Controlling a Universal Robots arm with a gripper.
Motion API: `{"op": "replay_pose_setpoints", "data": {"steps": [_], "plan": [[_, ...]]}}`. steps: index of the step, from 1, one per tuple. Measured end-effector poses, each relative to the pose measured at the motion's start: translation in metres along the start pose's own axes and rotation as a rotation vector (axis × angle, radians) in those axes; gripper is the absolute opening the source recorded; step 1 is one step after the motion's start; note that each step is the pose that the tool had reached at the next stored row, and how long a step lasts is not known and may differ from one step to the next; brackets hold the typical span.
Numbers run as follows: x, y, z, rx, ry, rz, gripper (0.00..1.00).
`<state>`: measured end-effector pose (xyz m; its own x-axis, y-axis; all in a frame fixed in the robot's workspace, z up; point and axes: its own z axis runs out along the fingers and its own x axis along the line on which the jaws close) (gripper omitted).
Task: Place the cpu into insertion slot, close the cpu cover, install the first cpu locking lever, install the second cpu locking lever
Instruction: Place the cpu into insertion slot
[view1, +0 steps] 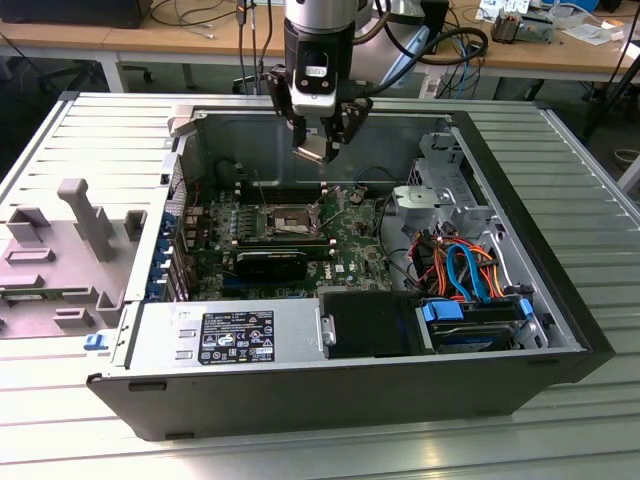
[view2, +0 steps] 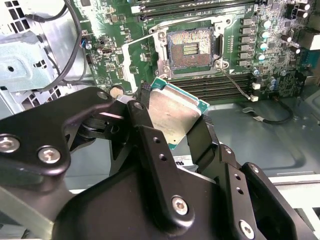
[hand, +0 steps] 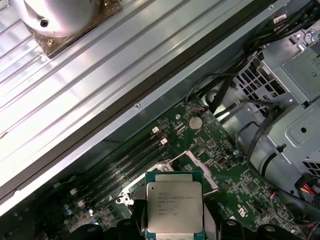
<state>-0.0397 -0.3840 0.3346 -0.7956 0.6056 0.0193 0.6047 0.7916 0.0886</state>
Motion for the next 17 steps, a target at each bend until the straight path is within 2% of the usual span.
{"op": "replay_pose_setpoints", "data": {"steps": [17], "plan": [[0.0000,0.0000,0.0002,-0.0009,-0.0041,0.046,0.54]]}}
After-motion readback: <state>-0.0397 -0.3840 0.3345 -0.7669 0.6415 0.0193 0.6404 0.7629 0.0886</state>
